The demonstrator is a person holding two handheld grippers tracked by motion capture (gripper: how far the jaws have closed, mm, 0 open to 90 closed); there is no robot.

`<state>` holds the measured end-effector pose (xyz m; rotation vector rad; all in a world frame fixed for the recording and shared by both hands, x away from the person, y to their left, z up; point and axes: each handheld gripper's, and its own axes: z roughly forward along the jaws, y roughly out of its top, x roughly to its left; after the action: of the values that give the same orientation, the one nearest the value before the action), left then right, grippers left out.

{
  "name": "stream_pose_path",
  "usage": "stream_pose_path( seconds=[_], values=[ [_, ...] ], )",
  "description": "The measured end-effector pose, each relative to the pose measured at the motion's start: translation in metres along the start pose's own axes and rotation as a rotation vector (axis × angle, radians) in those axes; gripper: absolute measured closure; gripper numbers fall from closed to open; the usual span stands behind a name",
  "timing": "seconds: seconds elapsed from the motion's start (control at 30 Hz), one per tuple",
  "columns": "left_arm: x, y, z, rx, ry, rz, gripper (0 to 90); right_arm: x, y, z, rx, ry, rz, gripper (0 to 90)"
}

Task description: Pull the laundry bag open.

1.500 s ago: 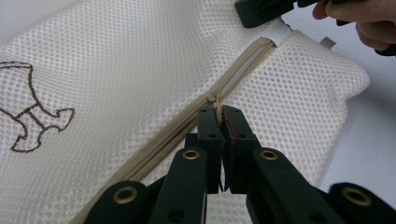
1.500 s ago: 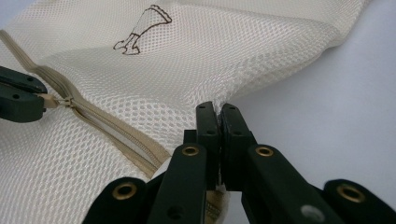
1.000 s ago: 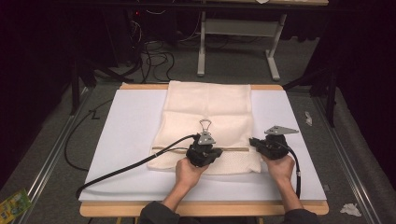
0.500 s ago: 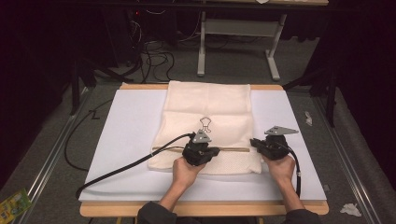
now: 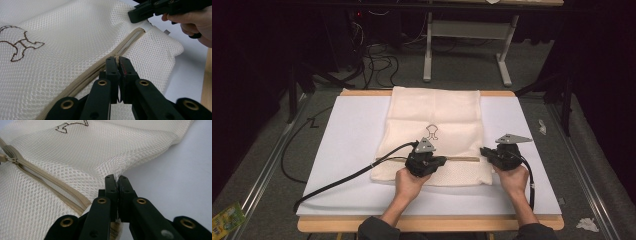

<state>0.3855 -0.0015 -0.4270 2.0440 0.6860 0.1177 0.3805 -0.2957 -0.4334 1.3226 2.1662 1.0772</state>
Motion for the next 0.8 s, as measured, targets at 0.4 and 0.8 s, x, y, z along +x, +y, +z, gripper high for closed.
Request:
stream_pose_path(
  seconds=[0.4, 0.8],
  values=[
    [0.001, 0.005, -0.01, 0.002, 0.032, 0.015, 87.3, 0.0, 0.001, 0.002, -0.006, -0.003, -0.004, 89.4],
    [0.008, 0.004, -0.02, -0.018, 0.046, -0.004, 87.3, -0.001, 0.004, 0.0, -0.01, -0.007, 0.004, 89.4]
  ],
)
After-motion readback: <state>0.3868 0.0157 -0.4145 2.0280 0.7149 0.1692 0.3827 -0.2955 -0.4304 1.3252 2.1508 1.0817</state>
